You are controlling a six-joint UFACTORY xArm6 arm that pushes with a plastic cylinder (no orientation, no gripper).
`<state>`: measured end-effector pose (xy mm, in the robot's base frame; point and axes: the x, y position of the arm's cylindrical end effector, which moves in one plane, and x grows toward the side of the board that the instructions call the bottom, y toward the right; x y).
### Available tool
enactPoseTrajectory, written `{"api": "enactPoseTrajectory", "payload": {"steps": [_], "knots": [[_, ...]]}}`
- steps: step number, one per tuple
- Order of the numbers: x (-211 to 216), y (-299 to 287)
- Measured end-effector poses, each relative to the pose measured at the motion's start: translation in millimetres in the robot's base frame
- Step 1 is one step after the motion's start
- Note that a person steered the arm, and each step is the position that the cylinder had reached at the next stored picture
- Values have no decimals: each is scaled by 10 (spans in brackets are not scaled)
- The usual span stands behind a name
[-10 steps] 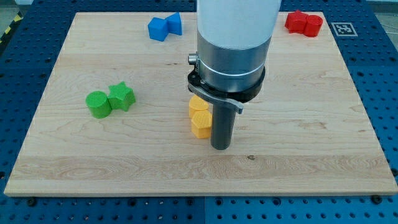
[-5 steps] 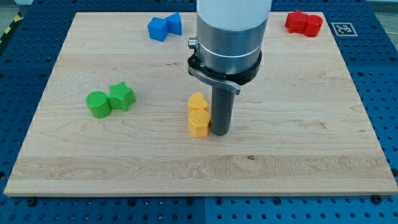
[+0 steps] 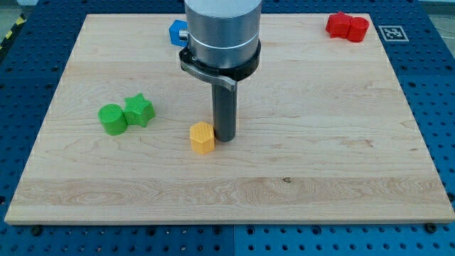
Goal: Separate the yellow heart from yellow hexagon
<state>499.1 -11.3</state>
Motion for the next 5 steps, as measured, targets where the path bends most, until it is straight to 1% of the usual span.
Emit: {"api": "enactPoseTrajectory", "payload": {"steps": [1, 2, 3, 4, 5], "knots": [[150, -18], [405, -18], [421, 40], [264, 266], [-12, 490]]}}
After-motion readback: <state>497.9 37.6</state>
